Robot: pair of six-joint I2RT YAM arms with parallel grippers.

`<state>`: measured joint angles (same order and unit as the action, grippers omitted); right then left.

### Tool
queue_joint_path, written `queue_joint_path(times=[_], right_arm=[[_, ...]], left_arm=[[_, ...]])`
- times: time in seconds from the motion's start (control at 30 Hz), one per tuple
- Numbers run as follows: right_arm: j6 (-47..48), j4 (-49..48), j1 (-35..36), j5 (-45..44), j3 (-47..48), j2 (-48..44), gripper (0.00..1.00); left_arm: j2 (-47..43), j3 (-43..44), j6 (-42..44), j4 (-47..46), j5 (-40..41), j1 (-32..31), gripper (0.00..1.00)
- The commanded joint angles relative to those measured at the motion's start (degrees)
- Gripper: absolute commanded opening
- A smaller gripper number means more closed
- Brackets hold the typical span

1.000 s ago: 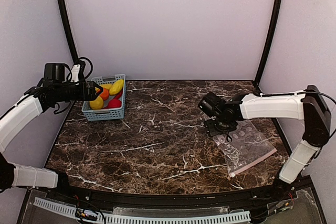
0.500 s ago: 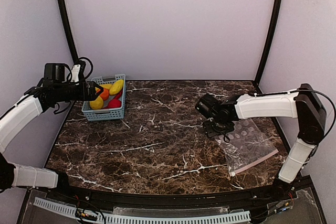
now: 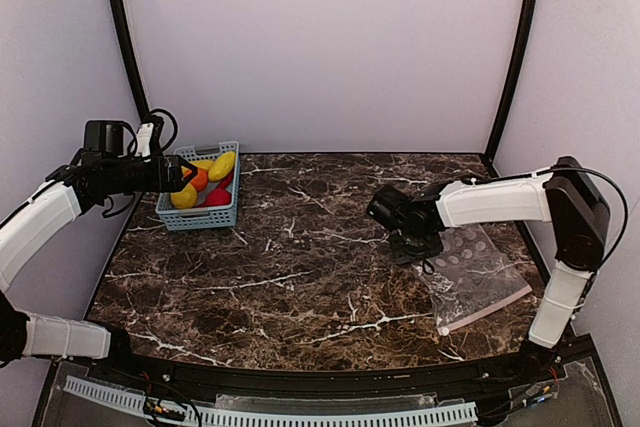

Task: Place the food in the zip-top bag and seal the zipper
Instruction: Pick up the zipper food storage bag from the center of the board, then pass from the right arm to the left

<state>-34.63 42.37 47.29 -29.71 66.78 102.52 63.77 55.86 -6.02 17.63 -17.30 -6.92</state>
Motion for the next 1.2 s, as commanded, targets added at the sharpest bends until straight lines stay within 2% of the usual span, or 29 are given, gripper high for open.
queue_joint_path(times=[0.0,0.13,0.17,0.2,0.43,0.53,0.67,0.9,1.17], right_arm=[[-1.76,1.49,0.35,-2.26,1.96,0.80,0.36],[-1.13,1.52,0.34,-1.30,3.47,-0.49,0.08],[-0.95,1.41,0.35,-0.78,4.02,-1.18,0.02],[-0.67,1.40,0.35,-0.10,4.71,-1.86,0.00],[1.19,-2.22,0.35,6.82,8.50,-9.82,0.00],[1.26,-6.25,0.35,10.75,8.64,-13.72,0.00],[0.88,-13.18,0.35,15.93,7.80,-17.58,0.00],[-1.27,-20.62,0.35,16.64,8.76,-18.87,0.00],[-2.61,-24.01,0.39,16.63,10.48,-16.96,0.00]], left_arm=[[-0.78,-1.03,0.18,-0.43,-1.57,-0.19,1.00],[-0.74,-1.40,0.14,-1.20,-3.21,-0.57,1.00],[-0.70,-1.47,0.18,-1.33,-3.76,-0.78,1.00],[-0.78,-1.57,0.21,-1.69,-4.04,-1.47,1.00],[-0.89,-4.20,-2.24,-7.95,-10.35,-10.55,1.00],[0.50,-6.05,-5.82,-13.90,-14.24,-15.25,1.00],[4.72,-4.81,-8.83,-17.11,-17.21,-20.89,1.00],[14.88,-1.57,-14.53,-21.66,-17.62,-31.28,1.00],[24.24,0.64,-21.38,-27.49,-21.70,-37.28,1.00]])
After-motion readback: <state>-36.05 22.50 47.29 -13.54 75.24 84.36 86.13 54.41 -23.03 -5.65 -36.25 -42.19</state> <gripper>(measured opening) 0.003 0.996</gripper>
